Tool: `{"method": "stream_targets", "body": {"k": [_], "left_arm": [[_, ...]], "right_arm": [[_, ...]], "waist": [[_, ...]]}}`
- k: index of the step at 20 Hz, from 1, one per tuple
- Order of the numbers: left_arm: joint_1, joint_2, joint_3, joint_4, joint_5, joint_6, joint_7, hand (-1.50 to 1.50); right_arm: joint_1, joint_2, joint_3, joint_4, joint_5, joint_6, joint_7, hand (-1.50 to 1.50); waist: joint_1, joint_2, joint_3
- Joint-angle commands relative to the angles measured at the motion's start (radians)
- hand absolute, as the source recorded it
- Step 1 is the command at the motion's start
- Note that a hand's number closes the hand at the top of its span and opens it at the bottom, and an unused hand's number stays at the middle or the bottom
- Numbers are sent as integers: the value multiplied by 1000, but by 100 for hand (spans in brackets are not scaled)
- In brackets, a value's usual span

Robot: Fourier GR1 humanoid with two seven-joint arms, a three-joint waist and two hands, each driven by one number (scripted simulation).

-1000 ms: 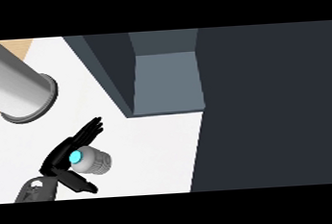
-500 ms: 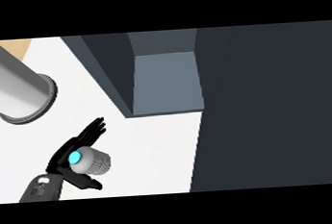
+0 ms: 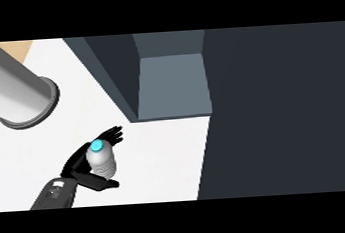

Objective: Pick up the bottled water, place it into the cabinet and close the cabinet

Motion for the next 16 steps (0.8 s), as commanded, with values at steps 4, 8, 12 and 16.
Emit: {"method": "stream_targets", "body": {"k": [4,8,12,16], "left_arm": [[-15,-42,-39,42,29,-205,-62,150],[-3,-56,-87,-41,4,-148,-126,150],[44,-60,-140,-85,-43,-42,-264,150],[27,-78,-150,-132,3,-76,-215,150]], "right_arm": [[82,-22,-7,-128,-6,14,-6,-150],[76,-26,-60,-121,-39,12,11,-150],[110,-20,-40,-132,-22,12,-10,-150],[167,-56,-117,-153,-79,52,-52,-150]], "waist": [[-2,-3,1],[12,-4,1],[9,-4,0],[9,-8,3]]}}
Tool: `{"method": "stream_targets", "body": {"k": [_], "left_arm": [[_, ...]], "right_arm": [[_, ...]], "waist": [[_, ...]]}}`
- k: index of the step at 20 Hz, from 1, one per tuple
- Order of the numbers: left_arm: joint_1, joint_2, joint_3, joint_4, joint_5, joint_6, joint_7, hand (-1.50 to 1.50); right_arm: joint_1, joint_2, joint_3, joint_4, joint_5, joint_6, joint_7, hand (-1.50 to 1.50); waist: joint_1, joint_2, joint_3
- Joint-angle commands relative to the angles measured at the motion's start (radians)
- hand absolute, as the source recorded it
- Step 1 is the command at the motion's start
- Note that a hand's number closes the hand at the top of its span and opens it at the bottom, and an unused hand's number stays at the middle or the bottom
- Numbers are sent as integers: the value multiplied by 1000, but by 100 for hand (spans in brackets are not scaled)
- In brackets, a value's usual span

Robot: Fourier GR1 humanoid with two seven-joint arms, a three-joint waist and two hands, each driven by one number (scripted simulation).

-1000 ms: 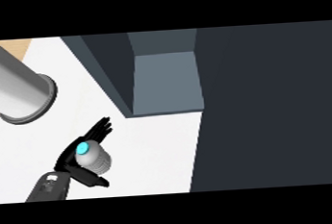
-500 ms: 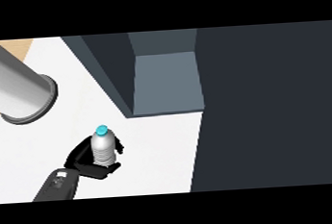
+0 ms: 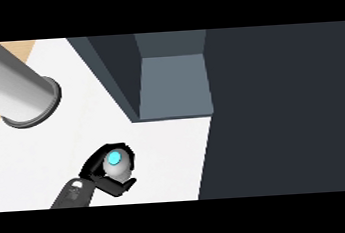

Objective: Pick up the bottled water, place it into the cabinet and close the cabinet

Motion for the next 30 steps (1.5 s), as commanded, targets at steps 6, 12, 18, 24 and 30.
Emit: {"method": "stream_targets", "body": {"k": [6,12,18,24,30], "left_arm": [[-11,-125,240,-29,219,262,-26,150],[-130,-144,76,11,450,324,11,150],[-192,-144,-31,-111,584,434,153,150],[-227,-144,-155,-185,709,553,223,150],[-248,-143,-248,-241,757,671,256,150]], "right_arm": [[73,-21,-116,-77,-65,23,-34,-150],[97,-27,-237,-72,-177,85,-49,-150],[184,-21,-380,-20,-287,193,-154,-150],[145,-34,-499,52,-375,248,-151,-150],[133,-20,-559,103,-408,291,-199,-150]], "waist": [[10,0,1],[-7,2,0],[-10,-3,2],[-27,-3,2],[-43,-5,3]]}}
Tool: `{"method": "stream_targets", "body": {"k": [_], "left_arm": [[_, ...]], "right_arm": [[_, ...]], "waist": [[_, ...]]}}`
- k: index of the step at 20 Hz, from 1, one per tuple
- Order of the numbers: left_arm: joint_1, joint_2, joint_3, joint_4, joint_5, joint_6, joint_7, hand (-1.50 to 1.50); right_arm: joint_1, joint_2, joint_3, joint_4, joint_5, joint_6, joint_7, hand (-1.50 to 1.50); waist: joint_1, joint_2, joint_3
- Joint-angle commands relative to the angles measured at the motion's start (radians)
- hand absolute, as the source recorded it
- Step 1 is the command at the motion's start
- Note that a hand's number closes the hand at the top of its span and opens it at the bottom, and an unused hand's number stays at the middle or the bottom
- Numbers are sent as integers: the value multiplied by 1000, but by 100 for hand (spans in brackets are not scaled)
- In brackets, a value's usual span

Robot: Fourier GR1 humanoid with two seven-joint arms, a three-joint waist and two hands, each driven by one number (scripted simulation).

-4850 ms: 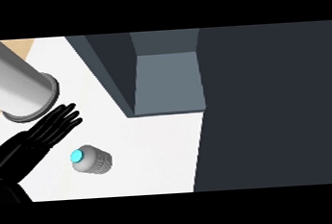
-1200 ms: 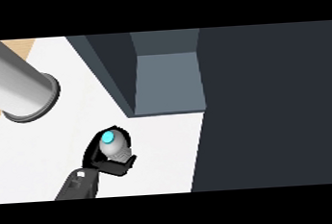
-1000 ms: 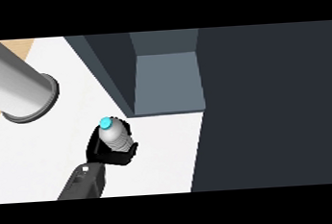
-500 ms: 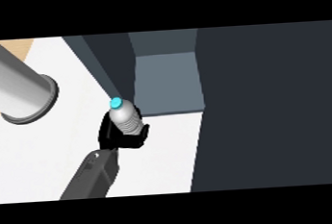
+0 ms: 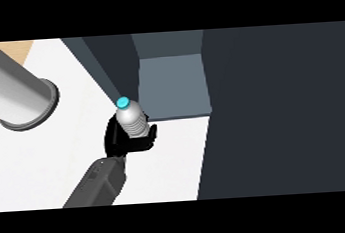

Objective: Pick up the bottled water, place it into the cabinet and close the cabinet

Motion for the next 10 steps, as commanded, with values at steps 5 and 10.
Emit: {"method": "stream_targets", "body": {"k": [5,10], "left_arm": [[-238,-40,-96,-80,37,151,126,150],[-251,-40,-137,-80,70,269,105,150]], "right_arm": [[-13,-6,-86,43,-177,57,-18,-150],[-11,-18,-97,48,-211,95,-27,-150]], "waist": [[-39,-1,1],[-79,5,0]]}}
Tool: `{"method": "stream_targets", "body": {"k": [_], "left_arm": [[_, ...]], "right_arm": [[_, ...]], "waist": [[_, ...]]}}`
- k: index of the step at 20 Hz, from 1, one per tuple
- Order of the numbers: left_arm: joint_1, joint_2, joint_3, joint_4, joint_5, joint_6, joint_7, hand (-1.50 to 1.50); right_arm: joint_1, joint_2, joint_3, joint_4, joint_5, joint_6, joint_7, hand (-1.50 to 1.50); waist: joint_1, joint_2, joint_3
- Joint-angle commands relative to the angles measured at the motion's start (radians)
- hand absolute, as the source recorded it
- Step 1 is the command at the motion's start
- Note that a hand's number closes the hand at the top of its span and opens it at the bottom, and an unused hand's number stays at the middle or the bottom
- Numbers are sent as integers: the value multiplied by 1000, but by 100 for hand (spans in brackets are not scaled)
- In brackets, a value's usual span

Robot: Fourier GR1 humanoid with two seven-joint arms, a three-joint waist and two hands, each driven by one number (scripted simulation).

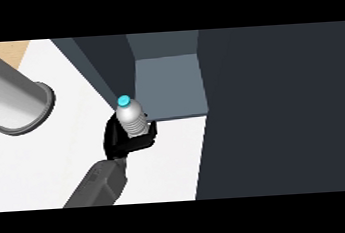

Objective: Pick up the bottled water, place it into the cabinet and close the cabinet

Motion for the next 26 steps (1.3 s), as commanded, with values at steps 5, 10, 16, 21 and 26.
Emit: {"method": "stream_targets", "body": {"k": [5,10,16,21,26], "left_arm": [[-321,-63,-63,-7,-36,184,152,150],[-559,-65,-61,185,20,229,242,150],[-620,-66,-36,391,66,221,159,150],[-635,-66,-37,501,80,217,121,150],[-660,-66,2,588,77,217,61,150]], "right_arm": [[6,-45,-72,12,-132,61,6,-150],[-12,-83,-168,91,-221,113,-30,-150],[51,-90,-223,61,-299,158,-14,-150],[-3,-110,-224,92,-325,146,1,-150],[22,-111,-251,83,-352,165,3,-150]], "waist": [[-63,6,-2],[-41,22,-4],[-64,29,-5],[-61,38,-6],[-65,43,-7]]}}
